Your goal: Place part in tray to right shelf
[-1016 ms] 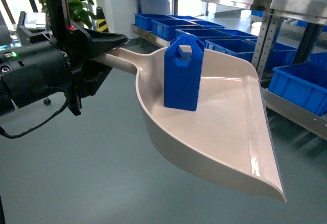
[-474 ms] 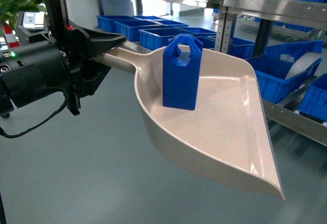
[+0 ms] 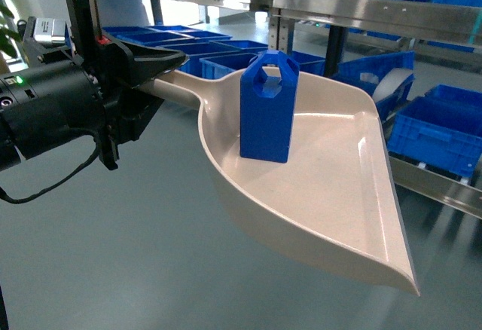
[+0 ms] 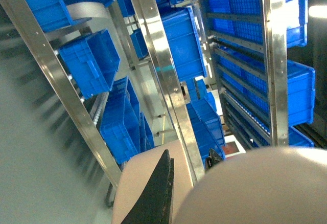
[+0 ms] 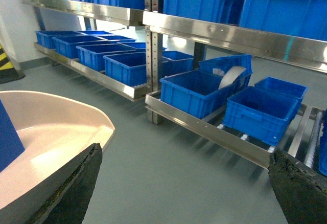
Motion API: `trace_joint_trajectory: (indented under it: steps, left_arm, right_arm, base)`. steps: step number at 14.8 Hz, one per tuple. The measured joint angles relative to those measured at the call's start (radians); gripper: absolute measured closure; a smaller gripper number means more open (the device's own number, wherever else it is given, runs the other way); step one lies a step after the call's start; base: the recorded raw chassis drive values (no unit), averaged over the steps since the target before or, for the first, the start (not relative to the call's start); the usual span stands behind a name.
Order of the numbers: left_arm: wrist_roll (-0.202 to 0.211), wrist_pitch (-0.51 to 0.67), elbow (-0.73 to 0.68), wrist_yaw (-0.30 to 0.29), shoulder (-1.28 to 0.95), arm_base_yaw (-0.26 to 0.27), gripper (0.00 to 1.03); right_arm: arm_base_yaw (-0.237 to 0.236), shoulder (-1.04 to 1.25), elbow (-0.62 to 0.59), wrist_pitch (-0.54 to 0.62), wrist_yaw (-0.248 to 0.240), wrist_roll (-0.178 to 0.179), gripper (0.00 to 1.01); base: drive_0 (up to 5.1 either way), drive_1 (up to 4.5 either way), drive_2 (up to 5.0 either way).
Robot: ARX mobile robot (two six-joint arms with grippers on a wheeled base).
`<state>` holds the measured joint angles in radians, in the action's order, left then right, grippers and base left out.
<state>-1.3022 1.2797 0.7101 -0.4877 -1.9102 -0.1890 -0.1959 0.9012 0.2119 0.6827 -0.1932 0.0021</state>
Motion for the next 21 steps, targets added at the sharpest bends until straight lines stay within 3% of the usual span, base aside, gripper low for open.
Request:
trace_joint_trajectory:
  steps: [21]
  left_arm:
    - [0.000, 0.000, 0.000, 0.000, 0.000, 0.000, 0.88]
  right_arm:
    - [0.000, 0.000, 0.000, 0.000, 0.000, 0.000, 0.03]
  base:
    - [-1.4, -1.42, -1.4]
